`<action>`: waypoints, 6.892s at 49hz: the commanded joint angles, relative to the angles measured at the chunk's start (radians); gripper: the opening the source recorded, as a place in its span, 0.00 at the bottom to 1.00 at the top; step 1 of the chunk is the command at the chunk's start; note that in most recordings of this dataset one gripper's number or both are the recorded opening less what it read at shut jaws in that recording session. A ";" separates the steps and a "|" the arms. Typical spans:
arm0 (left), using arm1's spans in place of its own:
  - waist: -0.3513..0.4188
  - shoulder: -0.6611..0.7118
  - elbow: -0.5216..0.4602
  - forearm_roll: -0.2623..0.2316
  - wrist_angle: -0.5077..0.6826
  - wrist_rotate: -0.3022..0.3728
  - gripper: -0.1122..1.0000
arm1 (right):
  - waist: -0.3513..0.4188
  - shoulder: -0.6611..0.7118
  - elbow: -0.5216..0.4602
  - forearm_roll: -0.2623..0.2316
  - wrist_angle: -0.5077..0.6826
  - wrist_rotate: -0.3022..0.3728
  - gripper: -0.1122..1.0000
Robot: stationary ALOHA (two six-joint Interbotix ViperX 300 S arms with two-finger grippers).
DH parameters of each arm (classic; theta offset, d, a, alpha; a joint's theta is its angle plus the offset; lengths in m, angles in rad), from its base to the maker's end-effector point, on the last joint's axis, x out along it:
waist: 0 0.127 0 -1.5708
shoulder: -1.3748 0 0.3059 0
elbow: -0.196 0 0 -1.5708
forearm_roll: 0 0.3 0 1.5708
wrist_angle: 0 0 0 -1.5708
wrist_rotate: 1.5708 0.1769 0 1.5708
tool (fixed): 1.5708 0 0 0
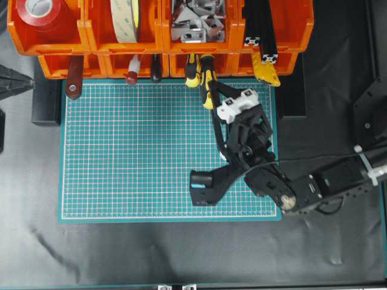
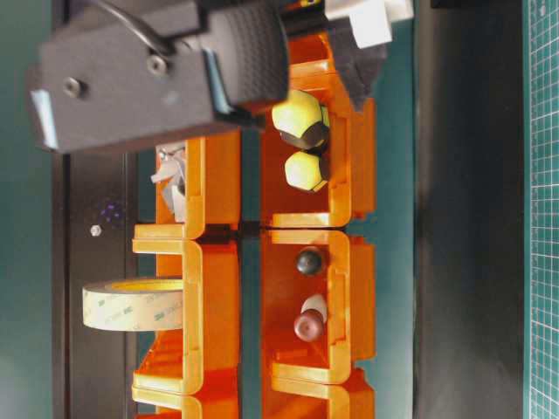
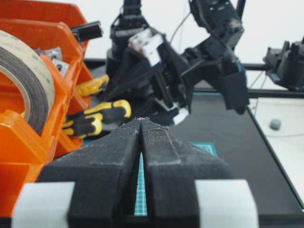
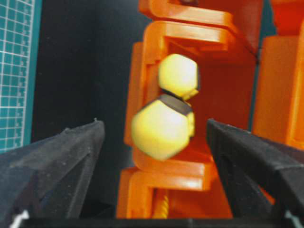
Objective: Pick screwdriver from container rack with right arm.
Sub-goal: 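Reach the right gripper to the yellow-black screwdriver handle and close on it, then pull the screwdriver out of the rack toward the front with the right gripper, then lower the held screwdriver onto the green mat with the right gripper, then open the right gripper and lift it away from the screwdriver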
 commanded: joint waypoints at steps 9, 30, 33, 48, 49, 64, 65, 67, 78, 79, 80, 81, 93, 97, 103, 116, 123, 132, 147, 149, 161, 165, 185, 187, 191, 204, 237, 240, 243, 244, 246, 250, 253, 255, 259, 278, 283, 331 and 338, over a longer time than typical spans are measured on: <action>0.002 0.003 -0.017 0.003 -0.005 -0.002 0.10 | -0.028 -0.008 -0.008 -0.003 -0.031 0.005 0.86; 0.002 0.003 -0.015 0.003 -0.005 -0.003 0.10 | -0.021 0.005 -0.029 0.012 -0.008 0.006 0.47; 0.002 0.000 -0.012 0.003 -0.005 -0.003 0.10 | -0.018 0.005 -0.034 0.021 -0.008 0.006 0.46; -0.005 -0.017 -0.012 0.003 -0.003 -0.003 0.10 | 0.008 0.005 -0.083 0.032 0.078 0.002 0.45; -0.005 -0.018 -0.012 0.003 -0.003 -0.003 0.10 | 0.009 0.005 -0.087 0.032 0.087 0.000 0.45; -0.015 -0.029 -0.006 0.003 -0.002 -0.003 0.10 | 0.026 -0.002 -0.115 0.032 0.181 -0.005 0.45; -0.015 -0.029 -0.006 0.003 -0.003 -0.003 0.10 | 0.029 0.000 -0.117 0.032 0.186 -0.005 0.45; -0.017 -0.029 -0.006 0.003 -0.003 -0.003 0.10 | 0.032 0.000 -0.118 0.035 0.189 -0.006 0.45; -0.020 -0.029 -0.006 0.003 -0.003 -0.003 0.10 | 0.055 -0.003 -0.117 0.121 0.218 -0.008 0.45; -0.020 -0.029 -0.006 0.003 -0.003 -0.003 0.10 | 0.061 -0.003 -0.115 0.141 0.218 -0.008 0.45; -0.020 -0.029 -0.006 0.003 -0.003 -0.003 0.10 | 0.067 -0.003 -0.115 0.149 0.218 -0.008 0.45; -0.020 -0.029 -0.006 0.003 -0.002 -0.003 0.10 | 0.075 -0.003 -0.115 0.156 0.221 -0.008 0.45; -0.020 -0.029 -0.005 0.003 0.002 -0.003 0.10 | 0.164 0.003 -0.143 0.169 0.307 -0.008 0.45; -0.020 -0.028 -0.005 0.003 0.002 -0.003 0.10 | 0.195 0.006 -0.169 0.170 0.351 -0.011 0.45; -0.020 -0.025 -0.003 0.003 0.002 -0.003 0.10 | 0.236 0.017 -0.199 0.169 0.416 -0.012 0.45; -0.020 -0.028 -0.005 0.003 0.002 -0.005 0.10 | 0.322 0.043 -0.268 0.169 0.520 -0.026 0.45; -0.018 -0.029 -0.005 0.003 0.002 -0.005 0.10 | 0.373 0.063 -0.314 0.166 0.560 -0.075 0.45; -0.020 -0.029 -0.005 0.003 0.002 -0.005 0.10 | 0.439 0.101 -0.397 0.166 0.589 -0.132 0.45; -0.020 -0.034 -0.006 0.003 0.002 -0.006 0.10 | 0.497 0.153 -0.477 0.170 0.545 -0.164 0.45; -0.020 -0.035 -0.008 0.003 0.002 -0.006 0.10 | 0.502 0.158 -0.474 0.175 0.509 -0.166 0.45; -0.020 -0.037 -0.008 0.003 0.002 -0.006 0.10 | 0.459 0.166 -0.357 0.209 0.236 -0.156 0.45; -0.020 -0.040 -0.008 0.003 0.002 -0.006 0.10 | 0.428 0.158 -0.307 0.209 0.160 -0.153 0.45; -0.020 -0.041 -0.009 0.003 0.002 -0.006 0.10 | 0.186 0.126 -0.150 0.166 -0.230 -0.160 0.45; -0.020 -0.041 -0.009 0.003 0.002 -0.006 0.10 | 0.173 0.126 -0.147 0.163 -0.247 -0.161 0.45; -0.020 -0.041 -0.009 0.003 0.002 -0.006 0.10 | 0.153 0.127 -0.140 0.161 -0.264 -0.156 0.45; -0.020 -0.040 -0.008 0.003 0.029 -0.006 0.10 | 0.124 0.132 -0.126 0.163 -0.318 -0.149 0.45; -0.020 -0.041 -0.009 0.003 0.054 -0.008 0.10 | 0.107 0.166 -0.124 0.249 -0.420 -0.138 0.71; -0.020 -0.041 -0.009 0.003 0.055 -0.008 0.10 | 0.107 0.167 -0.126 0.255 -0.422 -0.133 0.74; -0.020 -0.041 -0.009 0.003 0.055 -0.008 0.10 | 0.109 0.167 -0.126 0.258 -0.420 -0.133 0.75; -0.020 -0.041 -0.009 0.003 0.055 -0.006 0.10 | 0.109 0.167 -0.127 0.258 -0.419 -0.133 0.75; -0.020 -0.041 -0.009 0.003 0.055 -0.006 0.10 | 0.110 0.169 -0.129 0.258 -0.419 -0.133 0.75; -0.020 -0.041 -0.009 0.003 0.061 -0.008 0.10 | 0.110 0.170 -0.133 0.258 -0.419 -0.127 0.75; -0.020 -0.041 -0.009 0.003 0.067 -0.006 0.10 | 0.110 0.170 -0.140 0.258 -0.414 -0.118 0.76; -0.020 -0.041 -0.009 0.003 0.071 -0.006 0.10 | 0.110 0.170 -0.144 0.258 -0.405 -0.106 0.76; -0.021 -0.041 -0.009 0.003 0.074 -0.008 0.10 | 0.110 0.167 -0.156 0.258 -0.377 -0.081 0.79; -0.034 -0.044 -0.011 0.003 0.084 -0.003 0.10 | 0.158 -0.008 -0.169 0.242 -0.179 0.057 0.81; -0.034 -0.043 -0.011 0.003 0.123 -0.005 0.10 | 0.166 -0.067 -0.137 0.242 -0.209 0.092 0.82; -0.034 -0.069 -0.018 0.003 0.181 -0.003 0.10 | 0.143 -0.629 0.324 0.195 -0.440 0.683 0.82; -0.032 -0.083 -0.018 0.003 0.183 0.011 0.10 | 0.141 -0.632 0.336 0.195 -0.462 0.684 0.82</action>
